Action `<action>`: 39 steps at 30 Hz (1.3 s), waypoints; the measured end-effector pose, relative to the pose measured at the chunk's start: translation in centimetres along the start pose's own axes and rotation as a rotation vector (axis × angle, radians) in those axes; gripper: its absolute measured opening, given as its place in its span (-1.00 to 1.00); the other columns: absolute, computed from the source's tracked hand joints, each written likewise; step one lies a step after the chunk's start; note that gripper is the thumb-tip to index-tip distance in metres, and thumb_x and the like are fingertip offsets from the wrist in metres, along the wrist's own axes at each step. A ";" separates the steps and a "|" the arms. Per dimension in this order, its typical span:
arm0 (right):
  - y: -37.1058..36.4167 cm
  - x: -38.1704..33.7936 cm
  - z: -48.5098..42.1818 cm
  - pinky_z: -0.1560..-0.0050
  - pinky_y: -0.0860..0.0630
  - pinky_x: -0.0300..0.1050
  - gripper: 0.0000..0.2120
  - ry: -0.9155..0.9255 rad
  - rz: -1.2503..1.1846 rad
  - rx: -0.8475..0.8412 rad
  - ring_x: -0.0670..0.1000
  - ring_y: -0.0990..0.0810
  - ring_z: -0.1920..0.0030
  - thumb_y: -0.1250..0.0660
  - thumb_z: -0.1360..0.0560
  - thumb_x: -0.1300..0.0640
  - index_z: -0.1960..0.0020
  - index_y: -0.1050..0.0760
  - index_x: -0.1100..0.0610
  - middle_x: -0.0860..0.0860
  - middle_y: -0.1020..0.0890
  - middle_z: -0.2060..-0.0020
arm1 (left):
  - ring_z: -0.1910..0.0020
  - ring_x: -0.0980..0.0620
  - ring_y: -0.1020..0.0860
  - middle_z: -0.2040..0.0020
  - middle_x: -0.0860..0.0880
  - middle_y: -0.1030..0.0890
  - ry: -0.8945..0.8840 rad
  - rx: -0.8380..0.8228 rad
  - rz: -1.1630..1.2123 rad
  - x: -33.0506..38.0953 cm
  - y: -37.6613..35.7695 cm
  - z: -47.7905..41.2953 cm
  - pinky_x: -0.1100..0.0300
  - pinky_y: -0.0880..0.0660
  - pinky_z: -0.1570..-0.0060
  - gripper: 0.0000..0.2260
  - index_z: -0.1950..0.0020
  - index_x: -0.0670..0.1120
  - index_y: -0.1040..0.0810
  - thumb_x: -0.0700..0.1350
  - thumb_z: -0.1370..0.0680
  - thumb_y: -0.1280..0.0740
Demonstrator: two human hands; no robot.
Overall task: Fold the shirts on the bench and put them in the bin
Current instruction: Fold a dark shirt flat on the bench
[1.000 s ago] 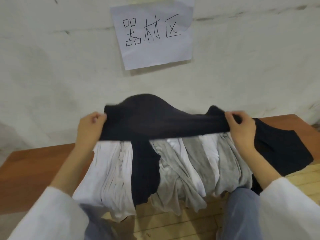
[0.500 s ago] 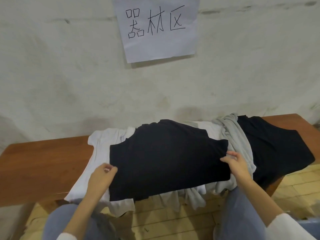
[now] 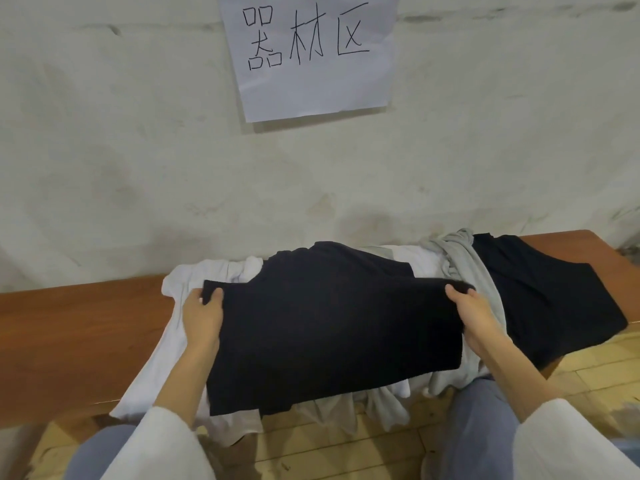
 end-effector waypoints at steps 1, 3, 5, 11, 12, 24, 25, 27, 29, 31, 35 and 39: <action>-0.2 -0.4 -0.2 -0.34 -0.38 0.08 -0.57 0.085 0.005 -0.001 0.13 -0.47 -0.27 -0.23 -0.59 0.10 -0.42 -0.30 0.21 0.14 -0.48 -0.31 | -0.17 -0.22 -0.50 -0.18 -0.24 -0.53 -0.081 0.057 0.002 0.0 0.9 0.2 0.00 -0.43 -0.14 -0.73 -0.27 -0.26 -0.45 -0.16 -0.62 -0.22; -1.1 -1.3 -0.7 -0.34 -0.39 0.10 -0.59 0.207 -0.025 -0.041 0.11 -0.49 -0.26 -0.23 -0.59 0.11 -0.40 -0.34 0.17 0.11 -0.51 -0.28 | -0.10 -0.23 -0.52 -0.11 -0.27 -0.54 -0.223 0.142 -0.022 0.0 2.6 0.3 -0.02 -0.44 -0.07 -0.76 -0.21 -0.29 -0.46 -0.17 -0.62 -0.20; -2.4 -2.5 -1.4 -0.28 -0.45 0.06 -0.65 0.281 -0.052 -0.080 0.08 -0.52 -0.21 -0.24 -0.58 0.17 -0.36 -0.40 0.18 0.08 -0.55 -0.21 | -0.04 -0.21 -0.51 -0.06 -0.26 -0.54 -0.297 0.181 -0.077 -0.3 3.6 -0.5 -0.02 -0.42 -0.02 -0.78 -0.16 -0.29 -0.45 -0.16 -0.63 -0.17; -5.4 -2.3 -5.4 -0.18 -0.50 0.09 -0.72 0.056 0.255 -0.180 0.16 -0.55 -0.10 -0.30 -0.46 0.31 -0.17 -0.48 0.24 0.17 -0.58 -0.08 | 0.00 -0.37 -0.52 0.18 -0.29 -0.54 -0.176 -0.111 -0.435 -2.2 2.1 -3.6 -0.04 -0.38 0.16 -0.75 0.19 -0.28 -0.45 -0.17 -0.62 -0.20; -5.3 -1.9 -5.8 -0.18 -0.50 0.11 -0.72 0.038 0.354 -0.151 0.17 -0.55 -0.10 -0.34 -0.47 0.21 -0.16 -0.49 0.25 0.17 -0.57 -0.06 | 0.00 -0.34 -0.53 0.16 -0.27 -0.55 -0.171 -0.102 -0.457 -2.3 1.9 -3.6 0.02 -0.38 0.14 -0.77 0.15 -0.29 -0.49 -0.16 -0.61 -0.22; 2.1 2.4 2.9 -0.06 -0.56 -0.06 -0.76 0.065 0.452 -0.451 0.01 -0.65 0.01 -0.39 -0.45 0.00 -0.01 -0.60 0.14 0.04 -0.70 0.09 | -0.02 -0.33 -0.55 0.00 -0.29 -0.58 0.101 -0.123 -0.436 -8.4 5.1 2.8 -0.18 -0.48 -0.10 -0.60 -0.09 -0.26 -0.50 0.08 -0.62 -0.14; 2.1 2.6 3.3 -0.07 -0.55 -0.05 -0.78 0.116 0.422 -0.413 0.03 -0.65 0.01 -0.38 -0.48 0.04 0.01 -0.60 0.19 0.06 -0.70 0.10 | -0.04 -0.30 -0.54 -0.04 -0.27 -0.57 0.148 -0.134 -0.449 -8.8 5.1 3.7 -0.15 -0.43 -0.16 -0.62 -0.09 -0.25 -0.49 0.06 -0.64 -0.12; 1.8 2.7 3.8 -0.01 -0.55 -0.08 -0.77 0.206 0.264 -0.350 0.10 -0.63 0.01 -0.31 -0.54 0.11 0.01 -0.55 0.29 0.12 -0.67 0.12 | -0.05 -0.22 -0.50 -0.11 -0.26 -0.54 0.186 -0.110 -0.406 -9.1 4.8 5.4 -0.10 -0.37 -0.25 -0.72 -0.13 -0.25 -0.47 -0.06 -0.65 -0.12; 1.6 2.5 4.2 -0.09 -0.56 -0.08 -0.64 0.240 0.077 -0.358 0.08 -0.64 -0.07 -0.36 -0.49 0.02 -0.09 -0.53 0.31 0.12 -0.68 0.01 | -0.03 -0.19 -0.47 -0.09 -0.24 -0.53 0.160 -0.010 -0.310 -8.9 4.5 6.7 -0.09 -0.36 -0.26 -0.78 -0.10 -0.23 -0.44 -0.12 -0.66 -0.09; 1.7 2.1 4.3 -0.13 -0.57 -0.05 -0.32 0.240 -0.056 -0.414 0.04 -0.63 -0.11 -0.53 -0.24 -0.18 -0.15 -0.52 0.28 0.09 -0.67 -0.07 | -0.06 -0.18 -0.48 -0.05 -0.18 -0.52 0.170 0.102 -0.162 -8.4 4.4 7.8 -0.10 -0.36 -0.28 -0.77 -0.16 -0.20 -0.39 -0.09 -0.67 -0.05; 2.5 1.4 4.8 -0.18 -0.47 -0.04 -0.59 0.179 0.165 -0.520 0.03 -0.61 -0.09 -0.50 -0.33 -0.10 -0.09 -0.54 0.07 -0.01 -0.67 -0.01 | -0.10 -0.21 -0.50 -0.20 -0.20 -0.49 0.178 0.027 -0.121 -7.7 3.9 8.8 -0.09 -0.44 -0.19 -0.71 -0.29 -0.17 -0.34 -0.05 -0.63 -0.17; 2.8 2.2 3.6 -0.17 -0.46 -0.04 -0.78 0.156 0.704 -0.522 0.02 -0.57 -0.07 -0.34 -0.52 0.13 -0.15 -0.52 0.15 0.06 -0.62 -0.08 | -0.16 -0.23 -0.51 -0.25 -0.25 -0.52 0.205 -0.023 -0.131 -8.4 3.8 10.1 -0.07 -0.40 -0.23 -0.68 -0.29 -0.23 -0.40 -0.11 -0.59 -0.27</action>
Point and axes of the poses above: each hand's wrist, its own z-axis away from the middle knuckle, its own y-axis out of the back of the hand, x = y × z, the point moved 1 cm from there along -z, towards the middle knuckle
